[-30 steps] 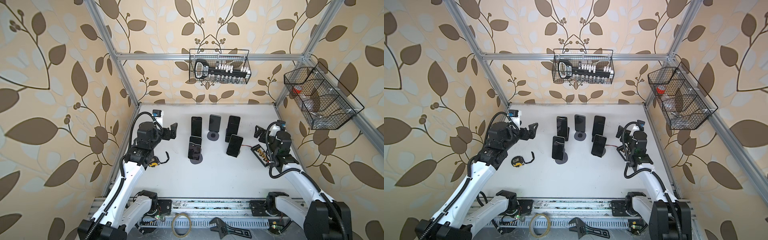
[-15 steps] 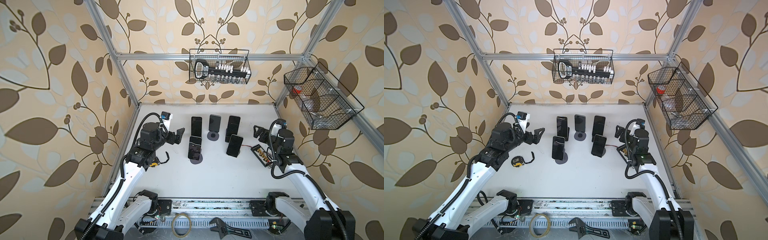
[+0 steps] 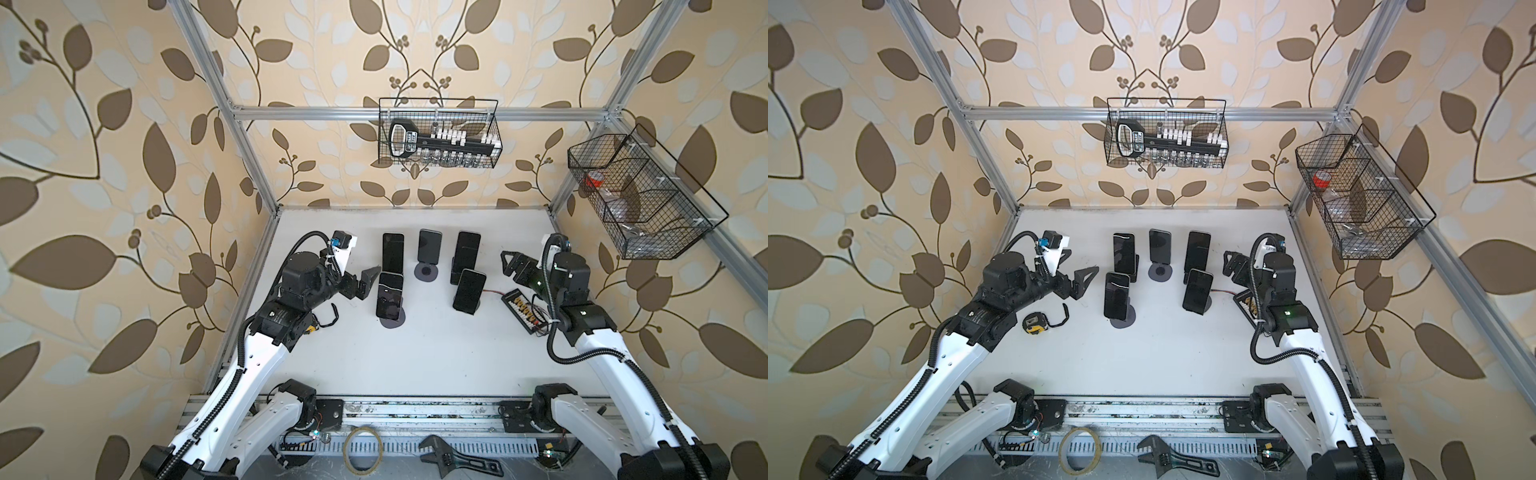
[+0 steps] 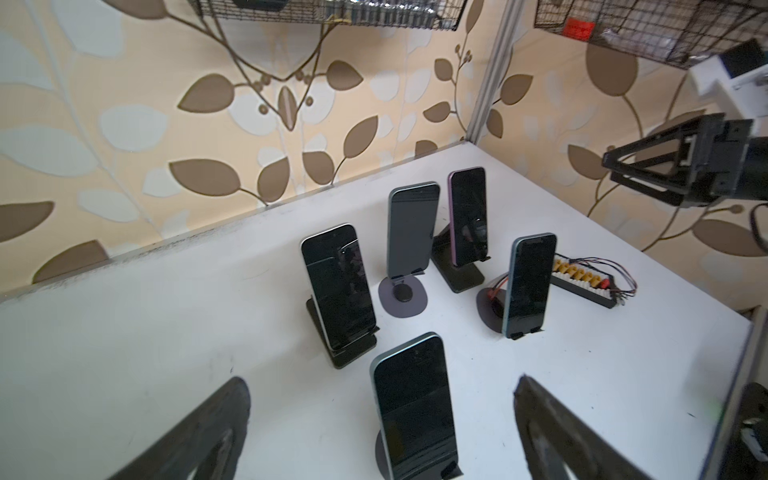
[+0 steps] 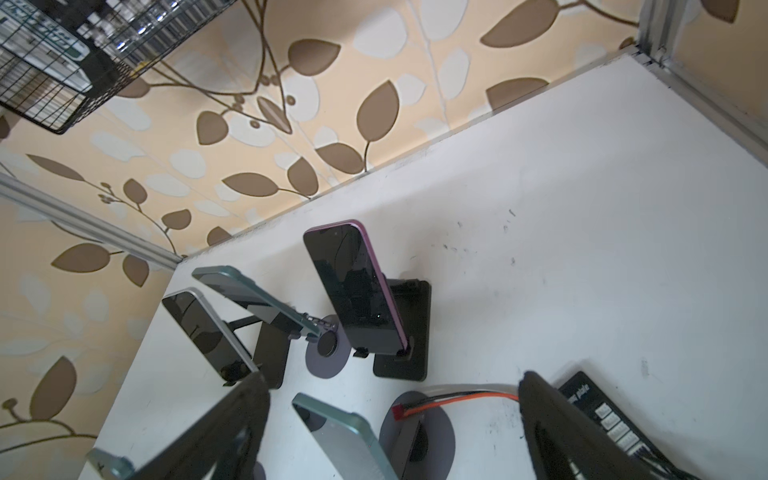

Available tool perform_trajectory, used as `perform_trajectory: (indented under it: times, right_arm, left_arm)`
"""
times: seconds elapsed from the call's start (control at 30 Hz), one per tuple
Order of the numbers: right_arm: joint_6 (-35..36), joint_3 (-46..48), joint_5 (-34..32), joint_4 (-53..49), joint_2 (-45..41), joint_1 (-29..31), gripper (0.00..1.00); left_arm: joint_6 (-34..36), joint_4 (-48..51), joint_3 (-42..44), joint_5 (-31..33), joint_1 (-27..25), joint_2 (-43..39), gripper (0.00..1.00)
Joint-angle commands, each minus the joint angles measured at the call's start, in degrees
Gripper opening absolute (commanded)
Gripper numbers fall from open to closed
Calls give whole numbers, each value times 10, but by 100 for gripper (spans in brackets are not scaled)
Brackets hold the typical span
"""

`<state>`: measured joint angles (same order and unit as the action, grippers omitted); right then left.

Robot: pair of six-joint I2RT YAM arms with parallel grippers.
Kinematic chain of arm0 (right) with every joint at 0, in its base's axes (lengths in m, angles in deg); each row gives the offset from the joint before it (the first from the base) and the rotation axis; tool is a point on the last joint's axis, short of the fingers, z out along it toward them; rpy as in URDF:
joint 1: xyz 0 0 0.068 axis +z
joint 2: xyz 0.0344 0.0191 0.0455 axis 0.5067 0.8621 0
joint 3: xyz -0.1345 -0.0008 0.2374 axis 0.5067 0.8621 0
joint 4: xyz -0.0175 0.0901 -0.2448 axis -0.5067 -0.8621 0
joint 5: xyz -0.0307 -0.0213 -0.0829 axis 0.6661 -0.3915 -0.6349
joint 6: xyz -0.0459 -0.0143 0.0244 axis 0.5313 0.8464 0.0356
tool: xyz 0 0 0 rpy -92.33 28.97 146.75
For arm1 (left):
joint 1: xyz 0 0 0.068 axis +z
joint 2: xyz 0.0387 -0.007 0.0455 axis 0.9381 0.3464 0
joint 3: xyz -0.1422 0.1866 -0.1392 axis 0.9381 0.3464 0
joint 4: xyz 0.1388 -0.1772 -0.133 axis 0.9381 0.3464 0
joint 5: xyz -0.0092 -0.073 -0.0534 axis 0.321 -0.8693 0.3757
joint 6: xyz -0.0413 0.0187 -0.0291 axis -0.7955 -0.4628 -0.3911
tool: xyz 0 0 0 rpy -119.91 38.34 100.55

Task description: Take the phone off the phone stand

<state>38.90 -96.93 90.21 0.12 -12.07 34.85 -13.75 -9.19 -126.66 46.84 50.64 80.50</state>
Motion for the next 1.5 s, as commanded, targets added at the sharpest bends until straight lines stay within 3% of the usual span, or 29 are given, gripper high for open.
perform_trajectory:
  times: [0.0,0.3,0.57,0.77,1.47]
  right_arm:
    - [-18,-26,-23,-49,-22,18,93]
    - [-70,-40,-35,-80,-39,73,89]
    - [-77,-63,-161,-108,-22,198,89]
    - [-90,-66,-257,-117,0,286,88]
    - [-146,-63,-301,-125,64,379,87]
  left_arm:
    - [3,-48,9,-50,-11,-14,99]
    - [3,-110,41,-120,-29,-26,99]
    - [52,-100,55,-127,-61,-21,99]
    - [96,-82,56,-170,-86,-9,99]
    - [155,-93,68,-171,-98,9,98]
